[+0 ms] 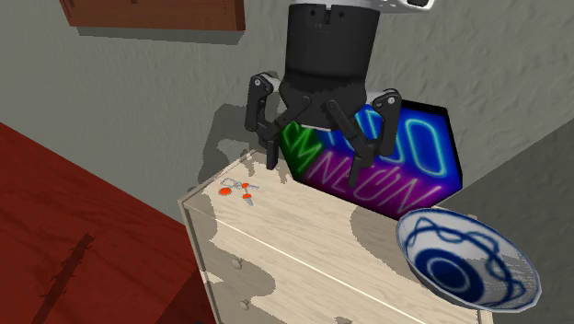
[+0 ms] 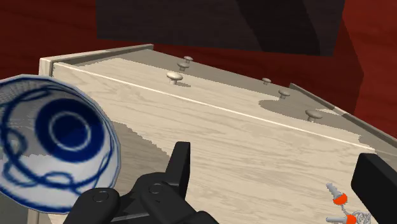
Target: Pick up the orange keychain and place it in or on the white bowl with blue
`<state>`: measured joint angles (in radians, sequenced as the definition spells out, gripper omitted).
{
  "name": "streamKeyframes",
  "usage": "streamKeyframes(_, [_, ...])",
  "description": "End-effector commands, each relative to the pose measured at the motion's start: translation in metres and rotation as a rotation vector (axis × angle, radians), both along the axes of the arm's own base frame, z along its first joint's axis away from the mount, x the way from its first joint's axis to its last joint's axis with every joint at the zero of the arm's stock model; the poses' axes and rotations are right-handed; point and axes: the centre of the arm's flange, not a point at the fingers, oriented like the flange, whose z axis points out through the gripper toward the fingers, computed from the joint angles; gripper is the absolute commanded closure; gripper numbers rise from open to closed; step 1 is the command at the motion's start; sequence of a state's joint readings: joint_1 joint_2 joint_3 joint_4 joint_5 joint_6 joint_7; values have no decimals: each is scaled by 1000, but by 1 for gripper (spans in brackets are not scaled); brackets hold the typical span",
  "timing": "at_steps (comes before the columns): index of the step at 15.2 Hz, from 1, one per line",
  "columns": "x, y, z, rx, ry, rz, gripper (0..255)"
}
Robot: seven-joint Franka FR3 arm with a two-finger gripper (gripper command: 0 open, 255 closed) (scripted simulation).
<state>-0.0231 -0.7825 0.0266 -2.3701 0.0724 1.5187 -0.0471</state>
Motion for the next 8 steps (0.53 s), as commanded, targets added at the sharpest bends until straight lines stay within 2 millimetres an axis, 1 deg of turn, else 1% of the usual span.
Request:
streamKeyframes(1, [0,0,0,0,0,0,0])
streamKeyframes(8, [25,78,-44,-19,-13,-132,0])
